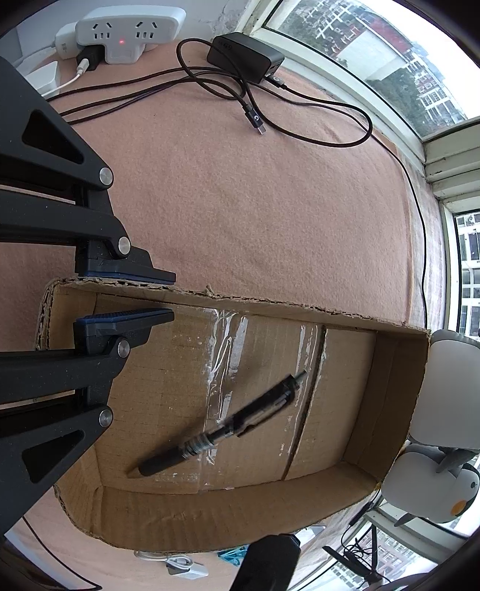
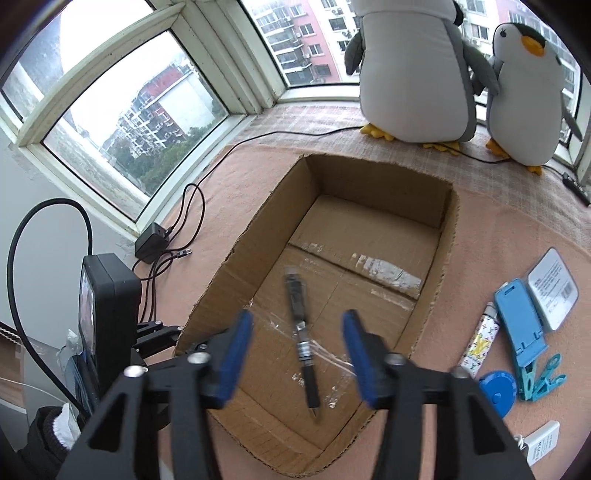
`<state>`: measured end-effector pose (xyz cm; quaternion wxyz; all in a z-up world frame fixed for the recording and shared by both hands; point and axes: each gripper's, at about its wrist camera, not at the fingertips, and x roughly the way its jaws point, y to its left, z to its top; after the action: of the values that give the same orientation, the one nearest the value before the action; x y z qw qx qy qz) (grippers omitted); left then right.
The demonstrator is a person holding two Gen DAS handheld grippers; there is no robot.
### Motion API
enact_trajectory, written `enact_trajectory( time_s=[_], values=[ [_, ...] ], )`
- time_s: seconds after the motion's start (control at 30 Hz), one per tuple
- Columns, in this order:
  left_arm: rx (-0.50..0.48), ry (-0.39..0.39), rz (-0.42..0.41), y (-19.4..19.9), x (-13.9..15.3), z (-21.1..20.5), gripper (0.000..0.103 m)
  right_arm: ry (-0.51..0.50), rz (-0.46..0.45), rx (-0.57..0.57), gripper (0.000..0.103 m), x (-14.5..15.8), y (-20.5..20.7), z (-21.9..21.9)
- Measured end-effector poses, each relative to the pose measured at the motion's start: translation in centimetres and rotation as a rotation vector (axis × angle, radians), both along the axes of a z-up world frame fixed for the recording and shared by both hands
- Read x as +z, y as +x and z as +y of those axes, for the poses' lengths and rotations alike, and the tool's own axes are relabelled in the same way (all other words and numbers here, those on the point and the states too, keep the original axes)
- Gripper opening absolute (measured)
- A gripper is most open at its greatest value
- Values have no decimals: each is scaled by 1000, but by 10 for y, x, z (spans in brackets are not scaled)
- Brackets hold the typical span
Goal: Organize rigid objects
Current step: 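Lift the black pen with the right gripper and release it into the box, then move the right gripper to the white AC adapter and grasp it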
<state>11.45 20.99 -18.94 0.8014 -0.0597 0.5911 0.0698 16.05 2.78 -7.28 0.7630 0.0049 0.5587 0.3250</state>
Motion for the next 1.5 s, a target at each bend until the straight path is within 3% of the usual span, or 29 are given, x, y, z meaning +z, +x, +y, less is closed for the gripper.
enact_trajectory(
  time_s=[0.27, 0.53, 0.9, 1.17, 1.5],
  values=[
    [0, 1, 0, 1, -1, 1, 13, -9, -19, -47, 53, 10, -4, -36],
    [-2, 8, 3, 1, -2, 0, 14, -44, -47, -192, 53, 19, -10, -125],
    [2, 24, 10, 3, -2, -4, 15, -151, 10, -432, 53, -9, -18, -234],
    [1, 35, 5, 2, -2, -8, 16, -176, 129, -573, 53, -37, -19, -260],
    [5, 37, 0, 0, -2, -9, 16, -151, 248, -666, 53, -63, -16, -256]
  ],
)
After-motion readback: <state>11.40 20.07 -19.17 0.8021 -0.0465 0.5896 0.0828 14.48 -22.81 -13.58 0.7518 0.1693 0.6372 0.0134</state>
